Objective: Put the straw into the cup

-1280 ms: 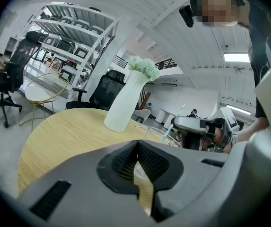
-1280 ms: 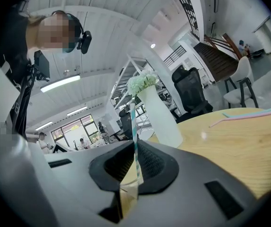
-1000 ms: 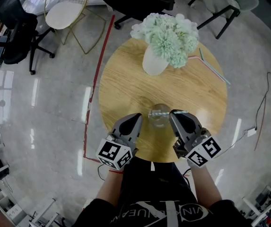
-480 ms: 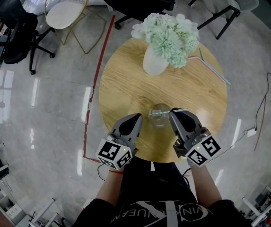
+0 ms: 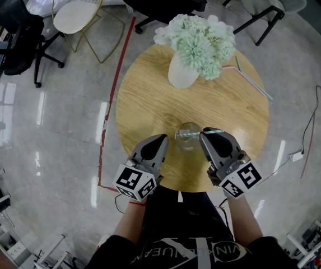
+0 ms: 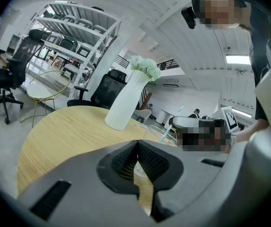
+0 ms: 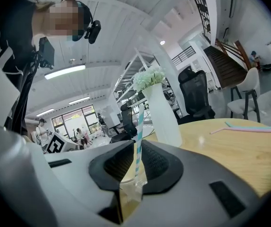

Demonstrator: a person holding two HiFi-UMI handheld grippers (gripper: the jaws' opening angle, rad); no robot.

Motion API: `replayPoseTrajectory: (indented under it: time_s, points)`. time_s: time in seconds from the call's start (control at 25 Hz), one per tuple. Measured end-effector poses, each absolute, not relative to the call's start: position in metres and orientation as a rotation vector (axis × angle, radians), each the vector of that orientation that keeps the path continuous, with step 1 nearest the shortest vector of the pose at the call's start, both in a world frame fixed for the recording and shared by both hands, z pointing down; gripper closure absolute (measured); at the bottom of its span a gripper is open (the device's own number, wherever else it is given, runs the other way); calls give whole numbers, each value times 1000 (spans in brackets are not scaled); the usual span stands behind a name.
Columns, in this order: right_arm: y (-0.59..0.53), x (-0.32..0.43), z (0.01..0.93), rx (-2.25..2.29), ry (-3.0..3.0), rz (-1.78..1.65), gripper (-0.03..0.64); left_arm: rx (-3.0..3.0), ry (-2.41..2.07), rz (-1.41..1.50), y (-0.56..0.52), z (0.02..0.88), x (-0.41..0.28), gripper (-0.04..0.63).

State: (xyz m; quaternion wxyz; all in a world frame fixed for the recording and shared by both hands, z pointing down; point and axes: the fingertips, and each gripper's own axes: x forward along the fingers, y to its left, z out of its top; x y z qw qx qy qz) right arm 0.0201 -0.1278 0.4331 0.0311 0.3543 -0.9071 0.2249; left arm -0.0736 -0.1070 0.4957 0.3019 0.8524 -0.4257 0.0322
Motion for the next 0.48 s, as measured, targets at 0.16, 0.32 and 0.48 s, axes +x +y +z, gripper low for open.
replayPoseTrajectory:
  time_s: [0.16,0.32,0.48]
  points:
    - [-127,18,431,1066,-2805,666,567,2262,-1125,85,-107,496,-72,588]
    - [-126,18,435,1066,-2797,689,541,2259,-1127,85,-106,496,-73,588]
    - [-125,19,438,1064,-2787,719,521,2257,-1133,86,-106,496,-74,588]
